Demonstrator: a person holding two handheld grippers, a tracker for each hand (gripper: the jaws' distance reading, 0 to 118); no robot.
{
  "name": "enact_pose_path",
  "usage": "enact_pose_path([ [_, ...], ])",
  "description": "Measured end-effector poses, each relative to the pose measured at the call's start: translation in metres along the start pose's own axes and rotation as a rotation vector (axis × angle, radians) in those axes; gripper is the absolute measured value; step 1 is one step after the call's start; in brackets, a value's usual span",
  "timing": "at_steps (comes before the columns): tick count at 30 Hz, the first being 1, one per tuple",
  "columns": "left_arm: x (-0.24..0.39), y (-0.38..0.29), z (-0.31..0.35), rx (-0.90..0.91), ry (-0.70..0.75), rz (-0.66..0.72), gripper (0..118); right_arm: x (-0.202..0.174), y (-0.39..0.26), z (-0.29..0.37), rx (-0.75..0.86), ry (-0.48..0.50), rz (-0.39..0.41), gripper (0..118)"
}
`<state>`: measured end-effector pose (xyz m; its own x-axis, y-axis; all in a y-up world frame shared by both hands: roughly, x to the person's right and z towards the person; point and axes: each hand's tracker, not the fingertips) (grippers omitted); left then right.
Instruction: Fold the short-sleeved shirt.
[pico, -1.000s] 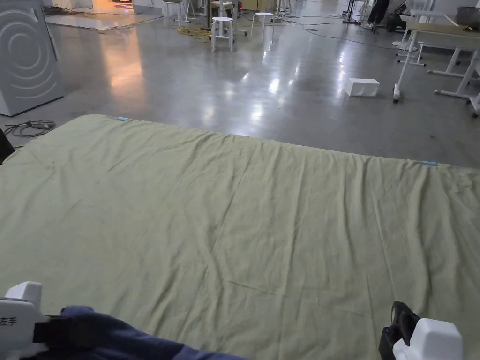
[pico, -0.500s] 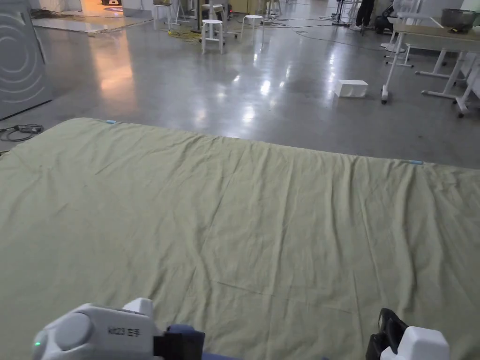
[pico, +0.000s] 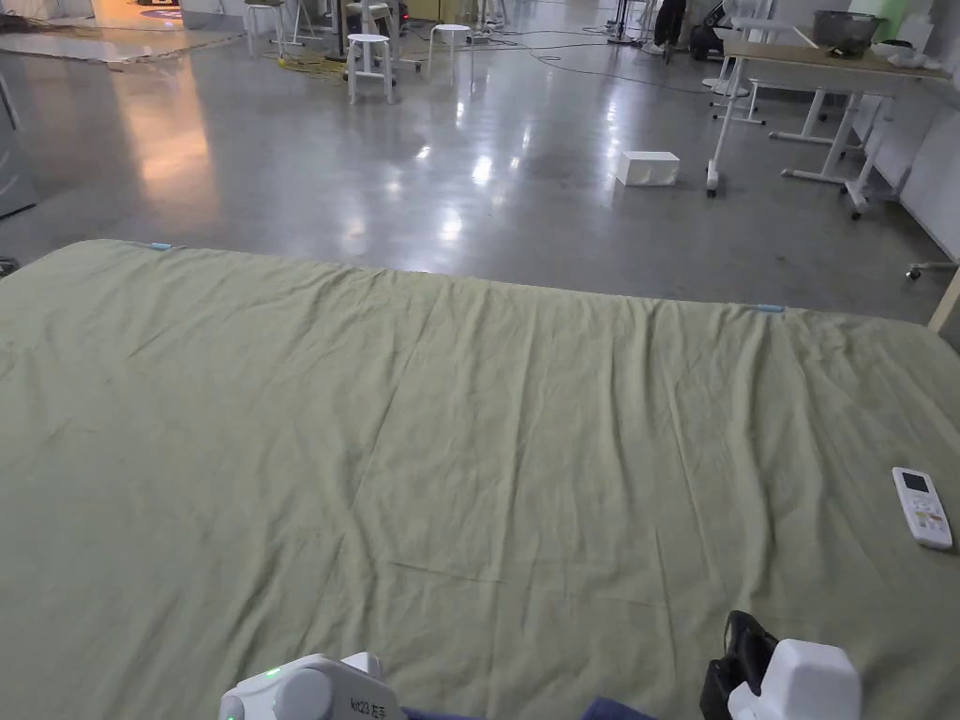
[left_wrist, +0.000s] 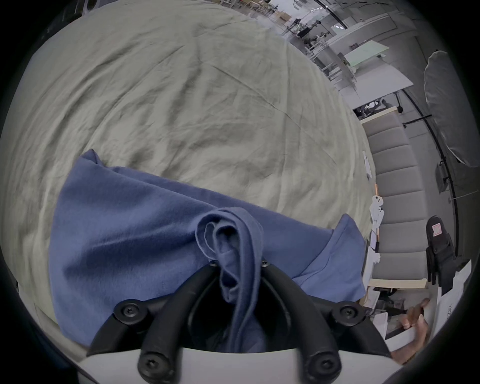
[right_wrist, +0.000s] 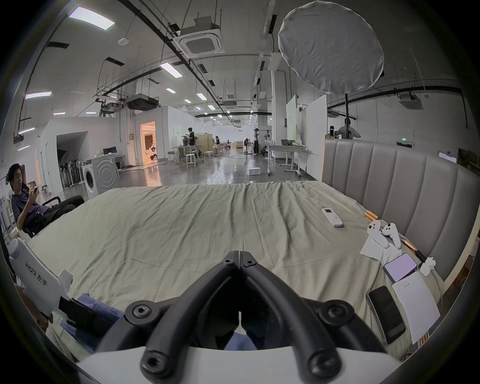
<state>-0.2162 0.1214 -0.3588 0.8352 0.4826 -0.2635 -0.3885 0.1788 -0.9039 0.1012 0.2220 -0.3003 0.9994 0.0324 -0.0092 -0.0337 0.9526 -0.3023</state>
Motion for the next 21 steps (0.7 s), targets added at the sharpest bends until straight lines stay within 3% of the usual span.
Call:
enact_pose_path([
  [1, 0.0, 0.001, 0.002, 0.001, -0.008, 0.005, 23, 0.0, -0.001, 0.0, -0.016, -0.005, -0.008, 0],
  [4, 0.003, 0.0, 0.011, 0.005, -0.06, -0.007, 58, -0.001, 0.0, 0.002, -0.008, 0.003, -0.002, 0],
  [5, 0.003, 0.001, 0.014, 0.006, -0.078, -0.024, 64, -0.001, 0.001, 0.002, -0.015, 0.007, -0.003, 0],
  [15, -0.016, 0.007, 0.084, 0.18, -0.107, -0.005, 61, -0.006, 0.003, 0.002, -0.025, 0.043, -0.025, 0],
  [20, -0.019, 0.004, 0.074, 0.14, -0.04, -0.08, 27, -0.009, 0.002, 0.003, -0.025, 0.052, -0.026, 0],
  [21, -0.018, 0.002, 0.068, 0.122, -0.041, -0.084, 26, -0.009, 0.002, 0.003, -0.026, 0.054, -0.025, 0],
])
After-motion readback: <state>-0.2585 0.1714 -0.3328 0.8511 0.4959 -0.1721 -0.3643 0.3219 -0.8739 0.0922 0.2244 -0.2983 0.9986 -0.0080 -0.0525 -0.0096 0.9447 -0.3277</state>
